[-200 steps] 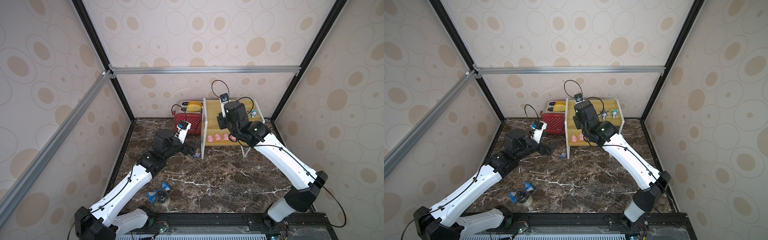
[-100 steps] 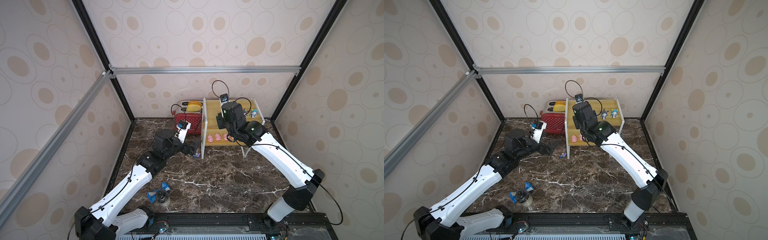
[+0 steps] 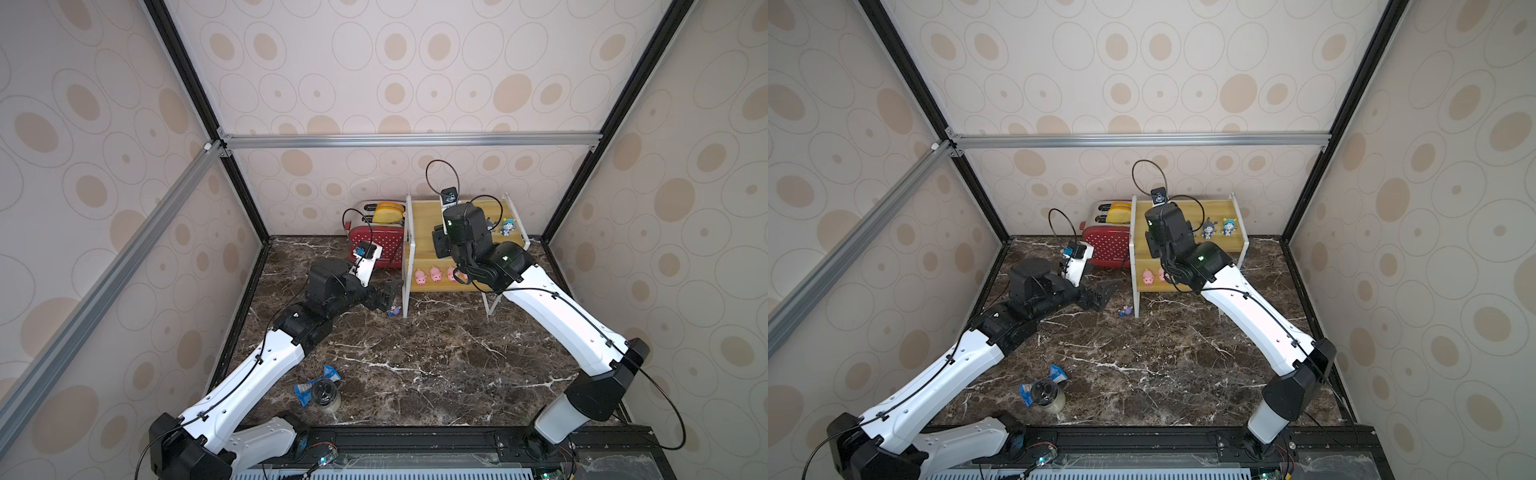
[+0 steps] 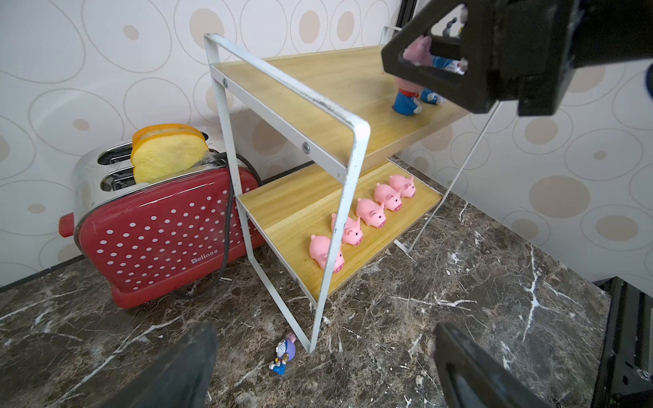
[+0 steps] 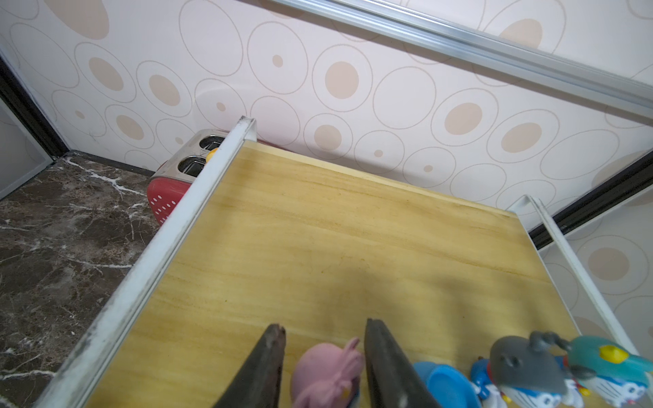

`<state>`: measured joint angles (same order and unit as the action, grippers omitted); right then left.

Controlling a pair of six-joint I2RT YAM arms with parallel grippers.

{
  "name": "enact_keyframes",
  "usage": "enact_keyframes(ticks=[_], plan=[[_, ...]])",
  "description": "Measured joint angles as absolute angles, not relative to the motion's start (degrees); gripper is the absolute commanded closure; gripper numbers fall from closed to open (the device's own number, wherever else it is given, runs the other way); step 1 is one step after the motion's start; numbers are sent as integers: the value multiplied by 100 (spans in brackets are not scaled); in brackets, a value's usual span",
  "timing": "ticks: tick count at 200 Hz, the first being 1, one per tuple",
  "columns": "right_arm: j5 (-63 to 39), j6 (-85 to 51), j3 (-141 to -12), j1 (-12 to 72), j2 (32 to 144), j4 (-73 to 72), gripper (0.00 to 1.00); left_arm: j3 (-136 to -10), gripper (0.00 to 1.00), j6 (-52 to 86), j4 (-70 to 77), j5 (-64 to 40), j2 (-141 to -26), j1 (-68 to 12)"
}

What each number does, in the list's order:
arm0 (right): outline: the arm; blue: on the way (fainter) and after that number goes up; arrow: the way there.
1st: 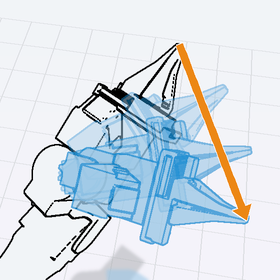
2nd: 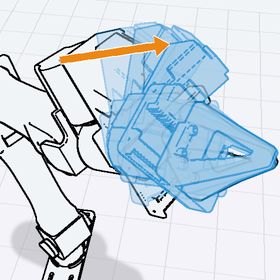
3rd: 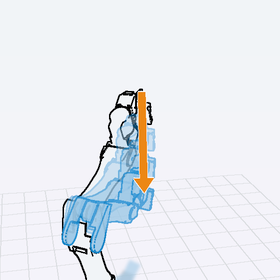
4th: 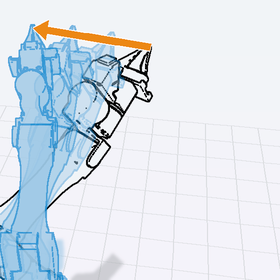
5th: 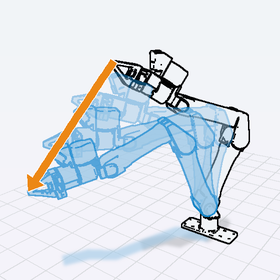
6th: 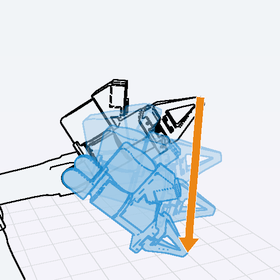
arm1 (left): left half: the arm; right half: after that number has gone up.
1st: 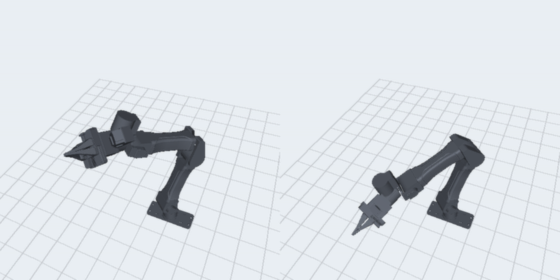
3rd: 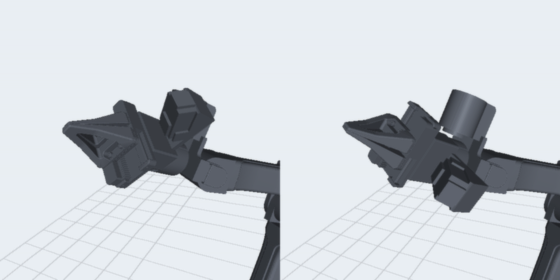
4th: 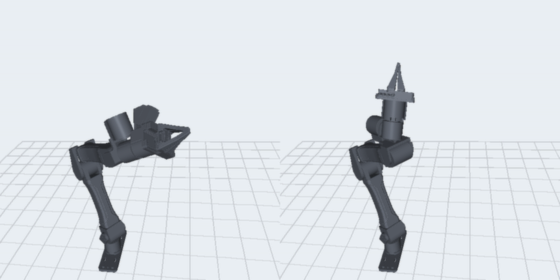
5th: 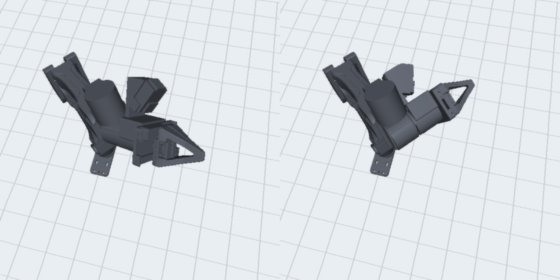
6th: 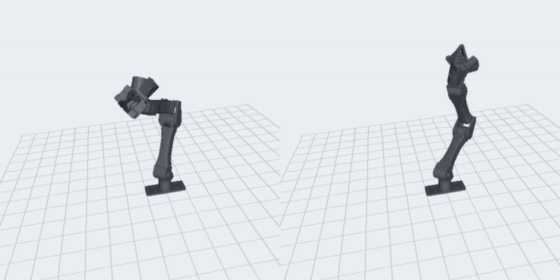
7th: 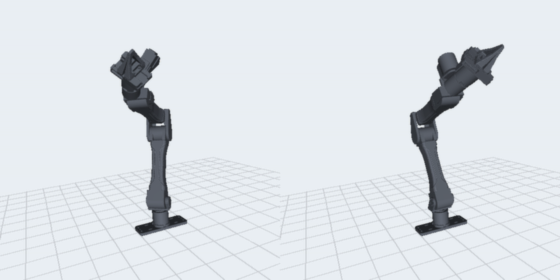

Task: Organize plastic toys on shelves
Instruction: Place the plastic toy on the shelf.

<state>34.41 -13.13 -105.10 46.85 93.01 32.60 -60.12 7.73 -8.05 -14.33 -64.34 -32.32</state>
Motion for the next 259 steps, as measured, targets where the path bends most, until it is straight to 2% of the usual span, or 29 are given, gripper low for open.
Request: enact_keyframes(ticks=[103, 145, 190, 229, 259], plan=[[3092, -1256, -10554, 4685, 9286, 3258, 44, -5992, 1, 779, -770, -1514, -6434, -3232], [2491, -895, -10438, 4685, 8903, 3162, 33, -5992, 1, 814, -775, -1540, -6431, -3232], [1494, -246, -9365, 4543, 7544, 2724, 22, -5990, 1, 821, -775, -1570, -6425, -3234], [-311, 340, -7968, 3763, 6678, 2086, 13, -5981, 1, 882, -773, -1667, -6425, -3234], [-1378, 705, -7065, 3452, 6578, 1695, 9, -5951, 1, 880, -775, -1708, -6390, -3236]])
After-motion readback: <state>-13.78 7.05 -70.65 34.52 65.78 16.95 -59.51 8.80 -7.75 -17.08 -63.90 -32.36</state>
